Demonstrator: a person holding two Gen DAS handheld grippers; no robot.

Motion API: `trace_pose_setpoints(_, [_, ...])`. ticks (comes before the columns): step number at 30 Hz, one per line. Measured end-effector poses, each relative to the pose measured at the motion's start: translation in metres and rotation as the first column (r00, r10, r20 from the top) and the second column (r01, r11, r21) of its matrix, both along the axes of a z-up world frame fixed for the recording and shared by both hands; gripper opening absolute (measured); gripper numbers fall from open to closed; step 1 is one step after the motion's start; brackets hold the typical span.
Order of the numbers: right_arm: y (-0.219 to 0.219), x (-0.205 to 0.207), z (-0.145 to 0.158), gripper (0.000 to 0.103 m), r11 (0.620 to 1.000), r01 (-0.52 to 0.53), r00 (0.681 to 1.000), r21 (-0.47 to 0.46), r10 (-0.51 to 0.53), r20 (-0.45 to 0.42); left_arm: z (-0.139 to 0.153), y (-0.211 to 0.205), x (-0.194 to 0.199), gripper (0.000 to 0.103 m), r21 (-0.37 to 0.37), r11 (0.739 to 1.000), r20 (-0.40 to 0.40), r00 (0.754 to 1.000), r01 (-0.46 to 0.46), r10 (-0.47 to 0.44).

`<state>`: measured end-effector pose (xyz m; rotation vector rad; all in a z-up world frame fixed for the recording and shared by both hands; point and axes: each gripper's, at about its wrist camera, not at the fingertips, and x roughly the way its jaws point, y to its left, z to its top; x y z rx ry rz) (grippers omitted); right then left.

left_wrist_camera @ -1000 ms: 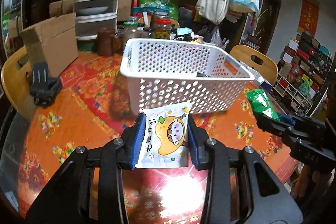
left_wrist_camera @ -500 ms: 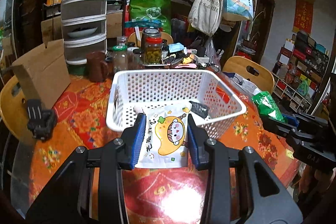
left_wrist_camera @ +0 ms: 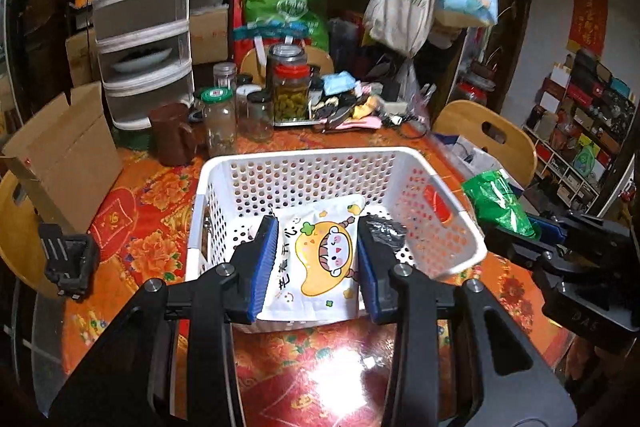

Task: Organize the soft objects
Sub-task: 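Lower both packets into the basket and open both grippers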

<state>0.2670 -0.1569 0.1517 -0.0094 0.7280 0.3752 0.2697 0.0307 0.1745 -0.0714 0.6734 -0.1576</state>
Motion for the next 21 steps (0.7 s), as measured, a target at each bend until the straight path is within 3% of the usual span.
trace_pose_setpoints(10, [0.019,0.068,-0.046,0.027,1.000,-0.004,0.987,-0.020,0.000,-0.159,-0.043,0.002,0.076,0.035,0.013,0.999,-0.158,0.987,-0.035,0.037])
trace_pose_setpoints(21, [0.038,0.100,-0.083,0.027,0.999,-0.016,0.973,-0.042,0.005,-0.233,-0.095,0.010,0.122,0.035,0.007,0.998,-0.274,0.960,-0.055,0.055])
